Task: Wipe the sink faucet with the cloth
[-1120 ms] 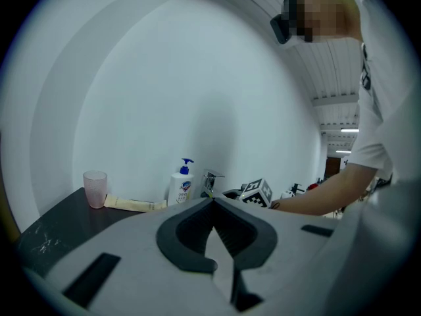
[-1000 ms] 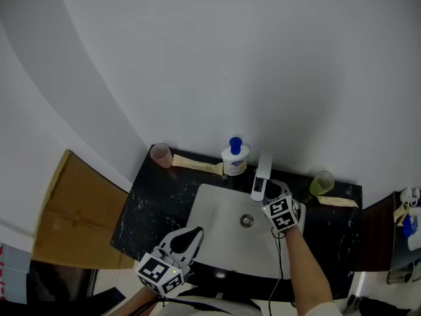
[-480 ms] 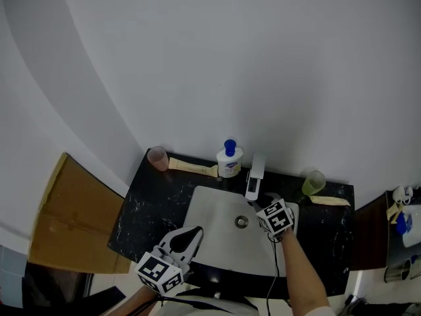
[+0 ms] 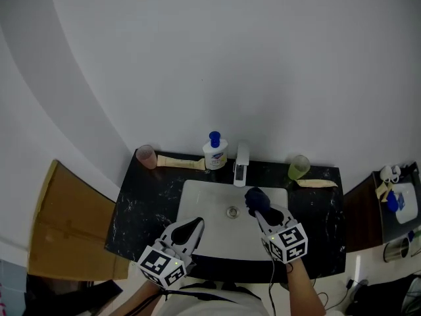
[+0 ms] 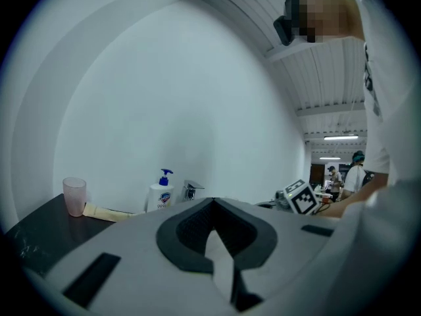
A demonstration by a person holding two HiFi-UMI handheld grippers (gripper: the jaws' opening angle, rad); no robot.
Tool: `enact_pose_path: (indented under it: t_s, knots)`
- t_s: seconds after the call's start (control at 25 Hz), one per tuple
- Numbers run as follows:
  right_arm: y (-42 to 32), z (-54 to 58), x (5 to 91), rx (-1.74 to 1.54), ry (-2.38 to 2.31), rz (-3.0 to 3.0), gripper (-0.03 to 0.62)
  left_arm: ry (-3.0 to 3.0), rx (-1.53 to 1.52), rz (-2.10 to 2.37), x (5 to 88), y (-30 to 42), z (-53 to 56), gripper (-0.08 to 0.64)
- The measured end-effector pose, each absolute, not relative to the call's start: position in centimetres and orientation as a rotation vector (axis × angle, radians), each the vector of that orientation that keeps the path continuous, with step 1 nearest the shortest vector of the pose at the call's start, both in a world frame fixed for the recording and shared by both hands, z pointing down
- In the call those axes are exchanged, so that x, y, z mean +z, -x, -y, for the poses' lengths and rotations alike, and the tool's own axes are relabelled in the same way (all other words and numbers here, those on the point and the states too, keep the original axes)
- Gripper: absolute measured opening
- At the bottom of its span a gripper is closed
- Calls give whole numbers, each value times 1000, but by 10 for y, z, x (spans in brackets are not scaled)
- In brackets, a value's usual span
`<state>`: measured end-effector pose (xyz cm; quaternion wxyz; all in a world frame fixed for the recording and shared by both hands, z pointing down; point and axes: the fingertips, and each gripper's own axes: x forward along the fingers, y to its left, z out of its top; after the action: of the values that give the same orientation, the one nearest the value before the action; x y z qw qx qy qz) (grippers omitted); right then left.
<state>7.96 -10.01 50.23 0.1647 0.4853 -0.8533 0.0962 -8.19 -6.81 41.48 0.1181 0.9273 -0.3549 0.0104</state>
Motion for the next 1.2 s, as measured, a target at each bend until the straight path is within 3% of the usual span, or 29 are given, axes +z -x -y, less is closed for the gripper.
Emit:
enact_pose_path:
  t_s: [0.4, 1.2]
  knots:
    - [-97, 13, 414, 234, -1667, 2529, 77, -2761, -20, 1027, 395, 84, 55, 2]
    - [-87, -4, 397, 151, -1681, 2519, 77, -2765, -46, 1040, 384, 90, 45, 2]
